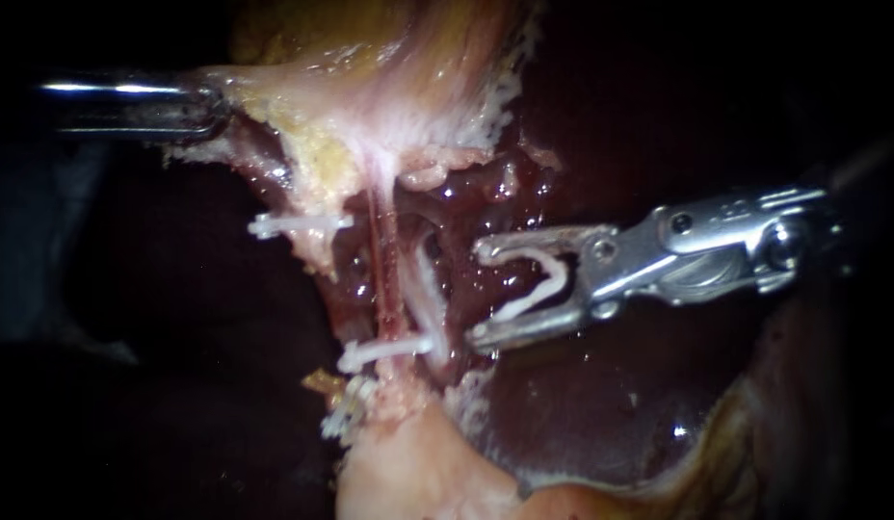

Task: Clipping second clip right tube

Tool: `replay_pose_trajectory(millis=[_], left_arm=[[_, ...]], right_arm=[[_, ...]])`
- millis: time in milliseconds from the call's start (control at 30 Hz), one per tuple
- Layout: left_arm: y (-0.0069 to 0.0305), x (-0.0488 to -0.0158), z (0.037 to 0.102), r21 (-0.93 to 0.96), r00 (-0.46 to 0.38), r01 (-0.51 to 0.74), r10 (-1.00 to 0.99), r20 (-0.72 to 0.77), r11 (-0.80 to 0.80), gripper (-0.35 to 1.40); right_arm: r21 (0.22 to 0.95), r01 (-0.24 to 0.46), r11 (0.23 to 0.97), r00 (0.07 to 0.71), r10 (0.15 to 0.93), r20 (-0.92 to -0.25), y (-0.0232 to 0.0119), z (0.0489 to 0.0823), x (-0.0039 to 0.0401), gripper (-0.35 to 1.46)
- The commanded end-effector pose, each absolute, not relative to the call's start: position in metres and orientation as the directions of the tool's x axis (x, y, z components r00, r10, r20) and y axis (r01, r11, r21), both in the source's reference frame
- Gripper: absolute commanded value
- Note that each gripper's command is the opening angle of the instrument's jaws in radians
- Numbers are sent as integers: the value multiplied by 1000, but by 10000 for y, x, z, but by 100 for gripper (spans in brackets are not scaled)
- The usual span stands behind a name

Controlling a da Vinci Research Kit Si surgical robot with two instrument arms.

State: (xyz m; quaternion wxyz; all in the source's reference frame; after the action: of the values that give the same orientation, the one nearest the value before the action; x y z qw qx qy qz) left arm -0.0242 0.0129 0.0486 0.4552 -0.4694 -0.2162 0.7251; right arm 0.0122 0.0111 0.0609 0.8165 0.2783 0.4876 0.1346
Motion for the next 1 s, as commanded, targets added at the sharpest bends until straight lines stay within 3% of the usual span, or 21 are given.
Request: replay_pose_trajectory(millis=[33,667,1000], left_arm=[[129,-242,486,-741,-145,-458,863,-484,-492,-35],[128,-243,485,-740,-144,-458,863,-484,-492,-35],[128,-243,485,-740,-144,-458,863,-484,-492,-35]], right_arm=[[596,47,801,486,503,-715,110,611,125,49],[684,37,728,441,603,-665,94,646,190,49],[714,91,695,385,636,-669,90,653,208,49]])
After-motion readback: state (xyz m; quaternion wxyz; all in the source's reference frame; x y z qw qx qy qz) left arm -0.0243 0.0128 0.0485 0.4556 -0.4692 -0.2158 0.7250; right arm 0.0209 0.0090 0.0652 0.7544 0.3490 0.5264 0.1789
